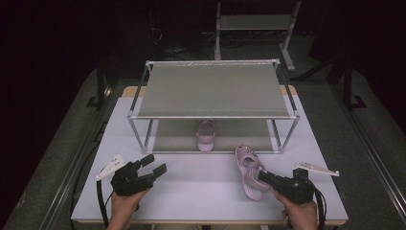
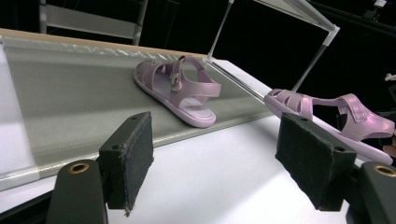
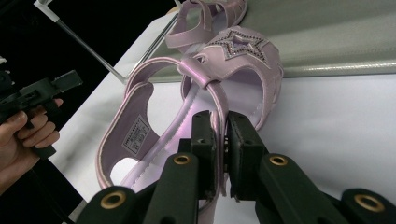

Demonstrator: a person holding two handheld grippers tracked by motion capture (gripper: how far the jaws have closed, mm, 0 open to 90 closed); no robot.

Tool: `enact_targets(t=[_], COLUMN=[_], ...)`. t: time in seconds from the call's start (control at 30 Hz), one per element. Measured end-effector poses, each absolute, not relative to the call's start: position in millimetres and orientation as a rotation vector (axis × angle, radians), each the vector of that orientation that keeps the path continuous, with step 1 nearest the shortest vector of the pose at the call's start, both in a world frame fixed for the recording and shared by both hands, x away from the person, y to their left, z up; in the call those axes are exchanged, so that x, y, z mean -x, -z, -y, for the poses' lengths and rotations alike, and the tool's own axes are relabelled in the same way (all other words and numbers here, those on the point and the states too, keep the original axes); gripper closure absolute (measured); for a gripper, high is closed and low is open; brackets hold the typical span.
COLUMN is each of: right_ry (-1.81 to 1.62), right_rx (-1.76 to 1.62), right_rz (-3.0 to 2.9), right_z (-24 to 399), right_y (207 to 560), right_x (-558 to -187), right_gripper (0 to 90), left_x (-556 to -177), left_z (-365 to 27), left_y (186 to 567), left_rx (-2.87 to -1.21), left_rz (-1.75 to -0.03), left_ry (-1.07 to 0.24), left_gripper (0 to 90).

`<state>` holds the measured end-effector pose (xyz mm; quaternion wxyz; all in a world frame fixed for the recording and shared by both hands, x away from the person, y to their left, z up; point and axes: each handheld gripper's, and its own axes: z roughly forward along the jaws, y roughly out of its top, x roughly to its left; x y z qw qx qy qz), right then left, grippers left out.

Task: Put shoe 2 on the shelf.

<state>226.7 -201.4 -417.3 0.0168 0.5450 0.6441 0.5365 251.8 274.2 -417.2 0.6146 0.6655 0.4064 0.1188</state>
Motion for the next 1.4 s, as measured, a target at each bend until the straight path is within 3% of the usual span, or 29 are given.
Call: enact_targets(t=[1.4], right_ry=[-1.692], right_rx=[-1.659], right_rz=[-1.94], right_z=[178.1], right_y=[401.6], right_x=[-271.3], right_gripper=[81.4], left_x=[-252.6], left_z=[-273.7], left_y=[417.0], left_rx=[-1.53], left_rz=[-0.939], left_ry=[-0.275], left_gripper=[26.9])
